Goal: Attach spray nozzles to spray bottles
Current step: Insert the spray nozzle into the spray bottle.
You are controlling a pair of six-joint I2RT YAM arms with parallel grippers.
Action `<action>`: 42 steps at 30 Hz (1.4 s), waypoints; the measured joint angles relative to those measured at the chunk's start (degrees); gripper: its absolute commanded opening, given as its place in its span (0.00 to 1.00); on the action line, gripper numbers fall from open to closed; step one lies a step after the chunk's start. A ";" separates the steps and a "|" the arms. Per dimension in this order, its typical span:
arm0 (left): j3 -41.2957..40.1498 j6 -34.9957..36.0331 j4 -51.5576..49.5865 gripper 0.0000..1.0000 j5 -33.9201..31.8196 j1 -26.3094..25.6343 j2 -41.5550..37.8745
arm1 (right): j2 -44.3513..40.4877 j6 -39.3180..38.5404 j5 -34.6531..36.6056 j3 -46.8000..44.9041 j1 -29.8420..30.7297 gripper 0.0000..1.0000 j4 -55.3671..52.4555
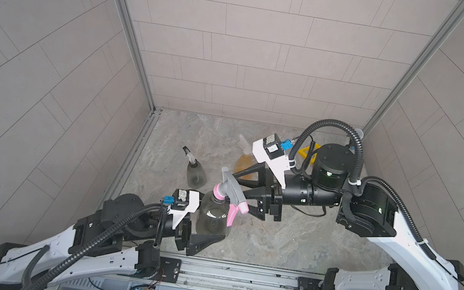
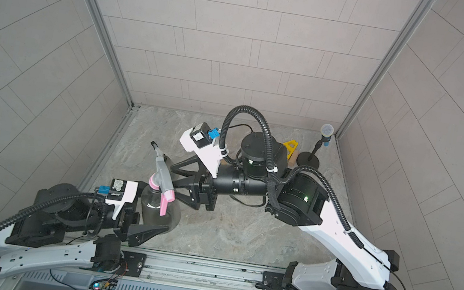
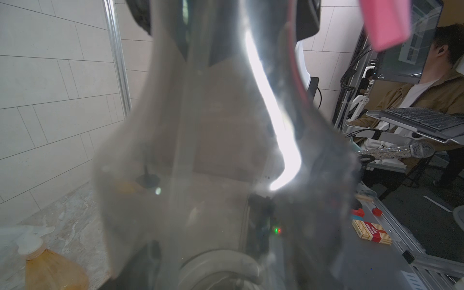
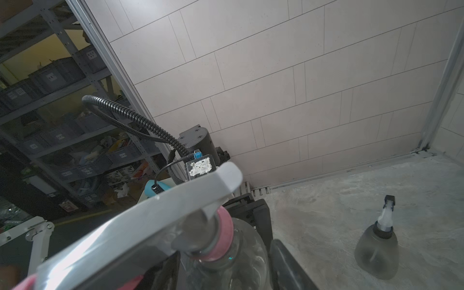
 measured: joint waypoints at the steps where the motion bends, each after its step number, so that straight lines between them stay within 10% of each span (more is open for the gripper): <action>1: 0.00 0.00 0.00 0.00 -0.24 0.02 0.00 | 0.61 -0.20 0.59 1.22 0.04 0.57 -1.38; 22: 0.04 3.15 -2.12 0.00 -1.38 0.37 2.08 | 12.61 -4.48 8.24 25.55 2.27 0.53 -23.45; 42: 0.04 4.50 -2.38 0.00 -4.46 0.37 1.22 | 7.58 -7.76 18.53 15.39 8.17 0.50 -21.97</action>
